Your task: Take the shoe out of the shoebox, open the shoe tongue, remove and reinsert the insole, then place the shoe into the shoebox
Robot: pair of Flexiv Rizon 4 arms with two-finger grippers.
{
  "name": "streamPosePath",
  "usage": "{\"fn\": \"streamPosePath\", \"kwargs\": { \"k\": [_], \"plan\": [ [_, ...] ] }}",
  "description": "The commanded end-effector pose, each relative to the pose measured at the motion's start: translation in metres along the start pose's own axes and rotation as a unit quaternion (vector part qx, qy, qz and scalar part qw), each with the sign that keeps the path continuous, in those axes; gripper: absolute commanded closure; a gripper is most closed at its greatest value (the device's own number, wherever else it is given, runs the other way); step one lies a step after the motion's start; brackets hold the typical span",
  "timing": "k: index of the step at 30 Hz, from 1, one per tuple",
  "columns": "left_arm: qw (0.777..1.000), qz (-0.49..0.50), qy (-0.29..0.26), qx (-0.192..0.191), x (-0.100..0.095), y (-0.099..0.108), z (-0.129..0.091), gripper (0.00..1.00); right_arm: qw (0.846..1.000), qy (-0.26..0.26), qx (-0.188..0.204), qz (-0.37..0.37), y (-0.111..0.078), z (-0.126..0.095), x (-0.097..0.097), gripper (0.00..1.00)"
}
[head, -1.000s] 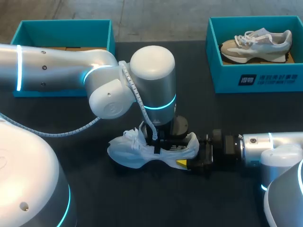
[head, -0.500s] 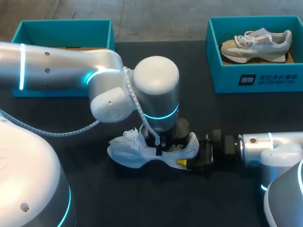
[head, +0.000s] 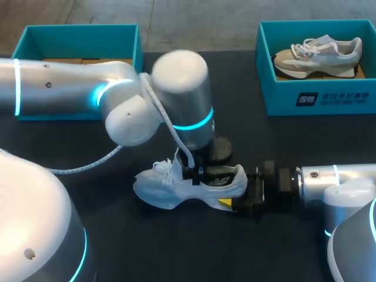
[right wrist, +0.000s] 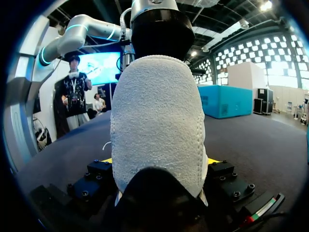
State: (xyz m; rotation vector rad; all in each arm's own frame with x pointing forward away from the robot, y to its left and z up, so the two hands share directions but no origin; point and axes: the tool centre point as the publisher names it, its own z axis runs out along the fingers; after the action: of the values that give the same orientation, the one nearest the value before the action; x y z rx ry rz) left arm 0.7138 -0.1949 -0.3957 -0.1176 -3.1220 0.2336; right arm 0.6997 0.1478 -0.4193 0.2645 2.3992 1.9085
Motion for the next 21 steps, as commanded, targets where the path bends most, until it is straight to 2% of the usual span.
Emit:
{"fn": "streamPosePath", "kwargs": {
  "k": [1,14,16,21],
  "plan": [
    [0.999,0.008,0.021,0.048,0.001,0.014,-0.019,1.0,1.0,-0.002,0.002,0.0,0.0,0.003,0.004,1.0],
    [0.993,0.017,0.064,0.103,0.008,0.018,-0.042,1.0,1.0,-0.002,0.002,0.0,0.0,0.003,0.004,1.0],
    [0.99,0.025,0.083,0.115,0.009,0.019,-0.044,1.0,1.0,-0.002,0.002,0.0,0.0,0.003,0.004,1.0],
    [0.989,0.038,0.09,0.111,0.012,0.015,-0.043,1.0,1.0,-0.002,0.002,0.0,0.0,0.003,0.004,1.0]
  ]
}}
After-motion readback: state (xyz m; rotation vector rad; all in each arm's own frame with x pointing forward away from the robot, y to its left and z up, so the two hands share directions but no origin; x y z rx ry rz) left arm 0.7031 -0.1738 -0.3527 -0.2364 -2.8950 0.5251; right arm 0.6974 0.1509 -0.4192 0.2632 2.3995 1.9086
